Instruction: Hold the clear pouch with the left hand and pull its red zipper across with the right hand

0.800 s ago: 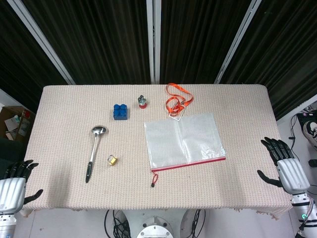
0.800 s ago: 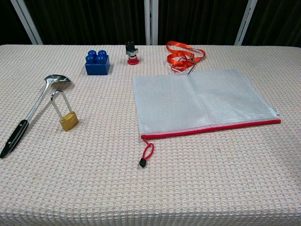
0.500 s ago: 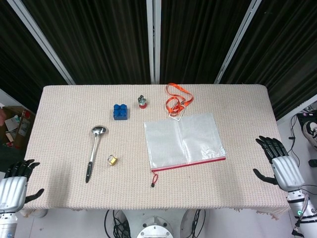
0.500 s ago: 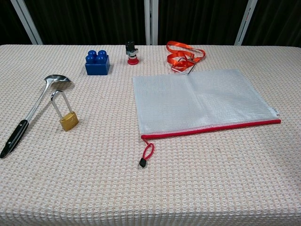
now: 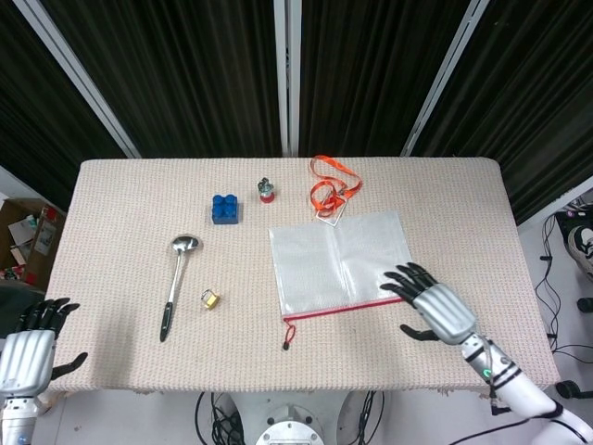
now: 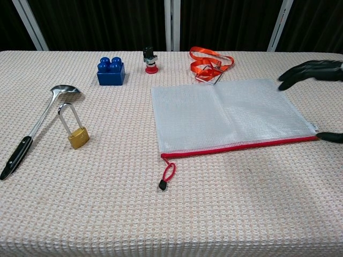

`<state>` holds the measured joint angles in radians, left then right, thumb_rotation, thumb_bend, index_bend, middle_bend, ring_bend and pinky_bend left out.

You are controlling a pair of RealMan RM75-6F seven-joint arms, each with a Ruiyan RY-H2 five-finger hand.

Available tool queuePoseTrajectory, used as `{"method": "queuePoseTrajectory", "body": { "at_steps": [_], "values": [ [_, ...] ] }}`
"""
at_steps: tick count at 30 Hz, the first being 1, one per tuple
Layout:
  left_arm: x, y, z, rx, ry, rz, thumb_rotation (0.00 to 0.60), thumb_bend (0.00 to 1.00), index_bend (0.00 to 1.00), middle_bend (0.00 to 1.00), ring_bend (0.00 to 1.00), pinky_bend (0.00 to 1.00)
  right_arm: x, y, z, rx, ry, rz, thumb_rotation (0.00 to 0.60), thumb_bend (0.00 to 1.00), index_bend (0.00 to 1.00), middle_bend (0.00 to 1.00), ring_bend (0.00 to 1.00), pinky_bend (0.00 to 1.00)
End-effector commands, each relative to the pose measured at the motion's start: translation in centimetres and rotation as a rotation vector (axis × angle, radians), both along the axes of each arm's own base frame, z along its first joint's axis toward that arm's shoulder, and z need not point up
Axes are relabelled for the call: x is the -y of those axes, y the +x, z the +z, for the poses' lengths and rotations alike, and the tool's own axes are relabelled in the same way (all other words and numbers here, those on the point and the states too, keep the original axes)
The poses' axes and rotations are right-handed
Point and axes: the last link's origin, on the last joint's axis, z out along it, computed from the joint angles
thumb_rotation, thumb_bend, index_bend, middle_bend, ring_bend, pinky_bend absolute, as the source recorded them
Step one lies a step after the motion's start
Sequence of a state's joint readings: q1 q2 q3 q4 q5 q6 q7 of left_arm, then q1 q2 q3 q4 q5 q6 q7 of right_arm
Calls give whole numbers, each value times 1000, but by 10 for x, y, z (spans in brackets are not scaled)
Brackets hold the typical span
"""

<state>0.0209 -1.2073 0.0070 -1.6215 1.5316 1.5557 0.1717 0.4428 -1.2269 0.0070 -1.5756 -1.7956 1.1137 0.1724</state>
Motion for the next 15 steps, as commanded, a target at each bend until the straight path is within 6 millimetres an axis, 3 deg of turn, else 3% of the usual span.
{"method": "queuePoseTrajectory", "body": {
  "at_steps": [1,7,15],
  "values": [
    [0,-1,0,5,1,4,600,91,224,164,130,141,10,38,-45,-41,107,141,600,176,261,117,0,0],
    [-1,-5,-3,17,-4,9,600,91,224,164,129,141,21,75,-91,-71,135,274,600,189,314,97,0,0],
    [-4,-11,-7,29,-11,19,600,91,224,164,129,141,23,93,-140,-115,151,364,600,215,338,93,0,0]
  ]
}}
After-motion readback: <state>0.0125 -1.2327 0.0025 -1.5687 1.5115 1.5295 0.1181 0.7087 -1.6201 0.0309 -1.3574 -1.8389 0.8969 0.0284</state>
